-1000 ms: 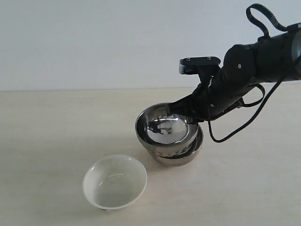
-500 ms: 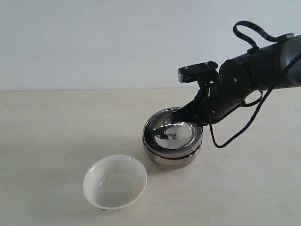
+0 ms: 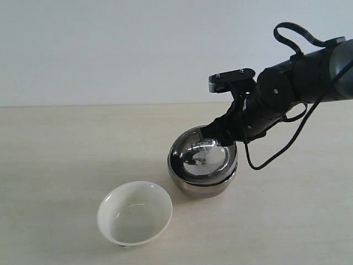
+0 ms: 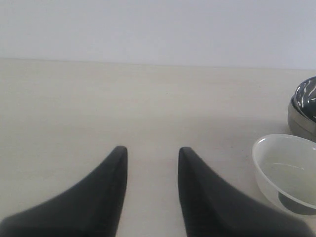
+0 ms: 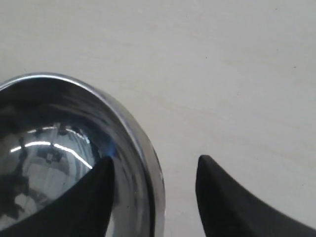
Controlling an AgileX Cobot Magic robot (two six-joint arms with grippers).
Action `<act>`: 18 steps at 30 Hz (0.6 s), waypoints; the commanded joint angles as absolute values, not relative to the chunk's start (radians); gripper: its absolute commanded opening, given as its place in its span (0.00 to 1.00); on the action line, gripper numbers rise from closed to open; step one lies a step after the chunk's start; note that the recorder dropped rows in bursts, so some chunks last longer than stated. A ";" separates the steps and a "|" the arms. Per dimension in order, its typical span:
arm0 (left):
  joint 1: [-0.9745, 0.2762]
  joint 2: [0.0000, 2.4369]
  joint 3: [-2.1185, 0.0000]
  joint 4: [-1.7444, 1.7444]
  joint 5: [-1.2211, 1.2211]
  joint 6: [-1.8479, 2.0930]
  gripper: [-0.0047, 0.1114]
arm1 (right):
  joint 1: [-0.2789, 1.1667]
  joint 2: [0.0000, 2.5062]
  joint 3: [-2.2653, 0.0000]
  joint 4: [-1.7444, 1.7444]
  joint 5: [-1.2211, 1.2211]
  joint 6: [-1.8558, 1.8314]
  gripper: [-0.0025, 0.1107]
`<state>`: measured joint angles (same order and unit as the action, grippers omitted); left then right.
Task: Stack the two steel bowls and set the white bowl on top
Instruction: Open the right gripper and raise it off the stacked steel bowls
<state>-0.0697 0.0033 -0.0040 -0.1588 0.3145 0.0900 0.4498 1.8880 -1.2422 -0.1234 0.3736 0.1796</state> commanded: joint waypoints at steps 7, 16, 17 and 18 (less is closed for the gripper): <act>-0.067 0.000 0.000 -0.160 0.315 0.095 0.32 | 0.451 1.777 -1.254 -0.129 0.424 0.173 0.03; -0.067 0.000 0.000 -0.160 0.315 0.095 0.32 | 0.451 1.816 -1.138 -0.126 0.265 0.173 0.02; -0.067 0.000 0.000 -0.160 0.315 0.095 0.32 | 0.451 1.827 -1.139 -0.126 0.263 0.173 0.02; -0.067 0.000 0.000 -0.160 0.315 0.095 0.32 | 0.451 1.836 -1.139 -0.126 0.261 0.173 0.02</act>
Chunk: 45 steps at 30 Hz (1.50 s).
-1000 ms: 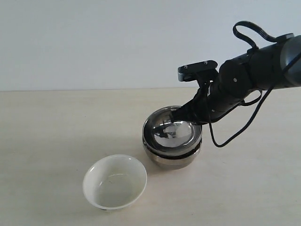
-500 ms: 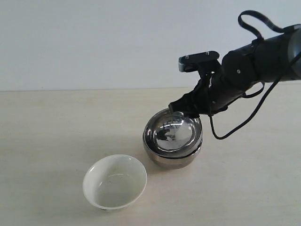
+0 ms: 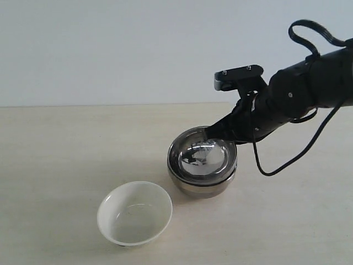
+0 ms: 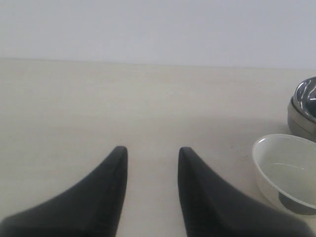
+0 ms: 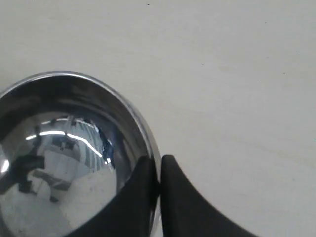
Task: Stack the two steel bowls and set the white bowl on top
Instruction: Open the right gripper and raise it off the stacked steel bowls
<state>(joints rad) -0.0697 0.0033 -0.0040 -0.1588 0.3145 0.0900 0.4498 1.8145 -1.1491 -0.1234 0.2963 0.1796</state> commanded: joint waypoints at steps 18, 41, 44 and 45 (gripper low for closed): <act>-0.067 0.000 0.000 -0.160 0.315 0.095 0.32 | 0.451 1.788 -1.139 -0.042 0.082 0.184 0.02; -0.067 0.000 0.000 -0.160 0.315 0.095 0.32 | 0.451 1.907 -1.139 -0.035 0.025 0.195 0.02; -0.067 0.000 0.000 -0.160 0.315 0.095 0.32 | 0.451 1.907 -1.139 -0.035 0.035 0.200 0.02; -0.067 0.000 0.000 -0.160 0.315 0.095 0.32 | 0.451 1.907 -1.139 -0.035 0.039 0.200 0.02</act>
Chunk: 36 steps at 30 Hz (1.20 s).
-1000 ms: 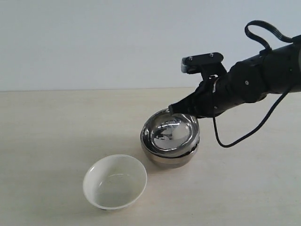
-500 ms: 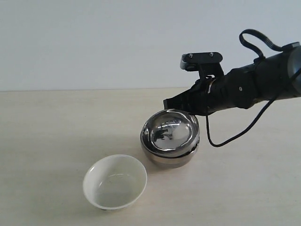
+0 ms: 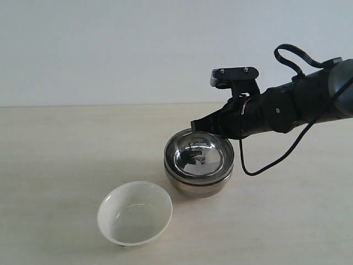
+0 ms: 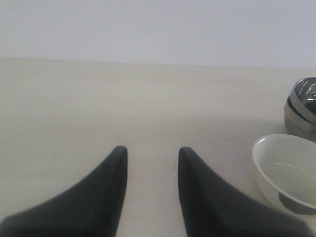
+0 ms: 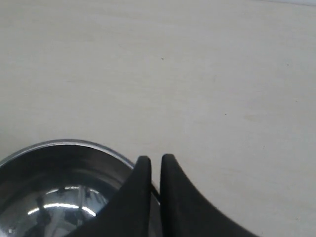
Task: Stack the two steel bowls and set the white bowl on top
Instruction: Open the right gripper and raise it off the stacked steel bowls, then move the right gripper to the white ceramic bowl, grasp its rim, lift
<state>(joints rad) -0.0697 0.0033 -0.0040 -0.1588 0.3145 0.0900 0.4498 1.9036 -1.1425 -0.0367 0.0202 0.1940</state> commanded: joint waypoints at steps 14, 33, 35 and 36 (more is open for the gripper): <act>-0.067 0.000 0.000 -0.160 0.315 0.095 0.32 | 0.451 1.896 -1.139 -0.035 0.050 0.207 0.02; -0.067 0.000 0.000 -0.160 0.315 0.095 0.32 | 0.677 1.581 -1.139 0.035 0.456 -0.044 0.46; -0.067 0.000 0.000 -0.160 0.315 0.095 0.32 | 0.766 1.591 -1.139 0.046 0.487 -0.073 0.61; -0.067 0.000 0.000 -0.160 0.315 0.095 0.32 | 0.811 1.598 -1.139 0.046 0.498 -0.073 0.61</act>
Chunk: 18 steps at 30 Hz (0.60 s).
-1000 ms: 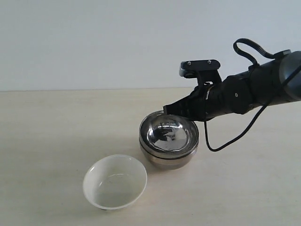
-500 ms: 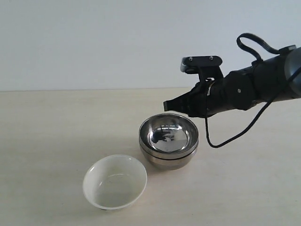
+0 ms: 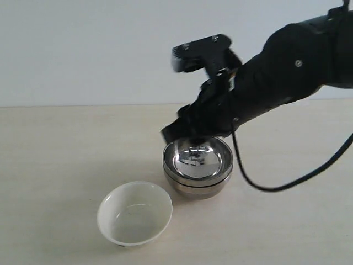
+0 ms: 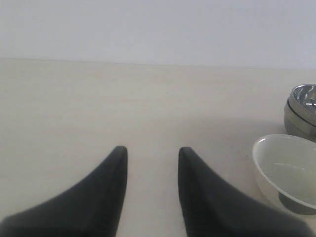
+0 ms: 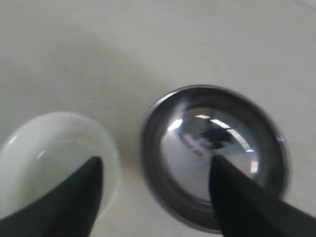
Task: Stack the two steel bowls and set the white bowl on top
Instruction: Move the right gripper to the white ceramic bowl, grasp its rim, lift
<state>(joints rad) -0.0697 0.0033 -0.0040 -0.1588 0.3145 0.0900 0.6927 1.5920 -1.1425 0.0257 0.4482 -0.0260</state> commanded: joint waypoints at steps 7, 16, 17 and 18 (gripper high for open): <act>-0.067 0.000 0.000 -0.160 0.315 0.095 0.32 | 0.998 1.738 -1.139 0.040 0.483 -0.134 0.52; -0.067 0.000 0.000 -0.160 0.315 0.095 0.32 | 1.000 1.930 -1.139 0.032 0.345 -0.196 0.52; -0.067 0.000 0.000 -0.160 0.315 0.095 0.32 | 1.000 1.946 -1.139 0.027 0.323 -0.196 0.51; -0.067 0.000 0.000 -0.160 0.315 0.095 0.32 | 1.000 1.953 -1.139 0.026 0.316 -0.196 0.48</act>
